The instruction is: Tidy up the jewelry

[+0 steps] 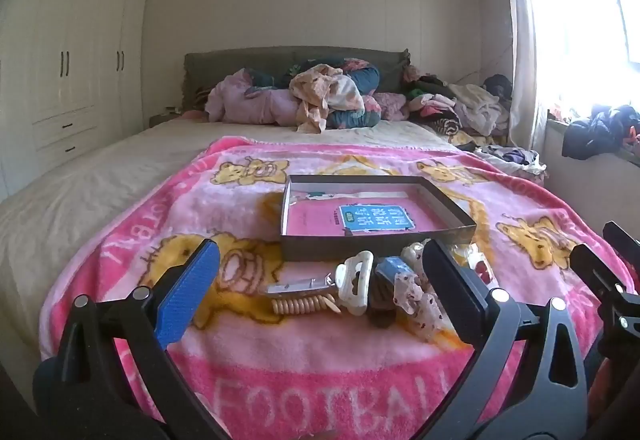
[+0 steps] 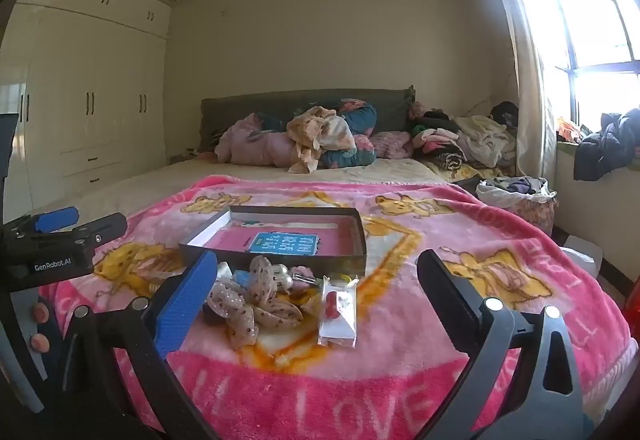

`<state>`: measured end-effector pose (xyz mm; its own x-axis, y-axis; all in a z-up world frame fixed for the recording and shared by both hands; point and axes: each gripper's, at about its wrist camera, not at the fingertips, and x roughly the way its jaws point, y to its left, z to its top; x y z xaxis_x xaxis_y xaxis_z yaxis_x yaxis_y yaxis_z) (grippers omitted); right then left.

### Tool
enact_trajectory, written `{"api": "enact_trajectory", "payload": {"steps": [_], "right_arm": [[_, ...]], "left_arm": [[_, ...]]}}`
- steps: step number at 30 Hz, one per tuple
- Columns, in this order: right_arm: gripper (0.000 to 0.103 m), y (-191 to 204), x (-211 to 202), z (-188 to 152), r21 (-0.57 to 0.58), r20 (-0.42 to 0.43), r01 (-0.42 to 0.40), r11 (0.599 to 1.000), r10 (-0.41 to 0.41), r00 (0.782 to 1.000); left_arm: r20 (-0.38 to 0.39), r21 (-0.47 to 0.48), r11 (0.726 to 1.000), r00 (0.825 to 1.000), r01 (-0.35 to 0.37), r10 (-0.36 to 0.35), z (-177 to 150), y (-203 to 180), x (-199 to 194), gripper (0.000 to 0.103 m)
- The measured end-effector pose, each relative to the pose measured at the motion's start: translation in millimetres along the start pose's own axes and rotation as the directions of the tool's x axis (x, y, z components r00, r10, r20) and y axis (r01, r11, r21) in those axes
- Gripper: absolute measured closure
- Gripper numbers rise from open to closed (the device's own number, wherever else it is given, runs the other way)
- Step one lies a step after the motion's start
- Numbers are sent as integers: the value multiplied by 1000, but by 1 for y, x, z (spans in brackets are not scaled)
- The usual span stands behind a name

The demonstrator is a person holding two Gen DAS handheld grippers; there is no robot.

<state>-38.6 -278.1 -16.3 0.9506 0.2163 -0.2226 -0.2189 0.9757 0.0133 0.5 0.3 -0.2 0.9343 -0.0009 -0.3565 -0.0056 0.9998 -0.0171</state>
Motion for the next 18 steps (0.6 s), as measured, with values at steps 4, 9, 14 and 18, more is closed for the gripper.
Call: {"api": "enact_trajectory", "payload": {"steps": [4,9,14,18], "right_arm": [[6,2,0,0,-5,-4,-6,1000,6,1000],[6,-3,-1,-3,-1,-5,-6,1000,6,1000],[6,-2,1,-2,0,-11,-4,1000,4,1000],[6,-2,0,-2,0,-13,-6,1000,6,1000]], "left_arm": [[-3,-4,1000,1000,5,-5,0,-1,0,10],[-3,-7,1000,1000,7,-7,-5,-2,1,10],[-14,-4,1000,1000,4,-4,-4,-5,0,10],[-12,-3,1000,1000,7,-7,-6,-9,1,10]]}}
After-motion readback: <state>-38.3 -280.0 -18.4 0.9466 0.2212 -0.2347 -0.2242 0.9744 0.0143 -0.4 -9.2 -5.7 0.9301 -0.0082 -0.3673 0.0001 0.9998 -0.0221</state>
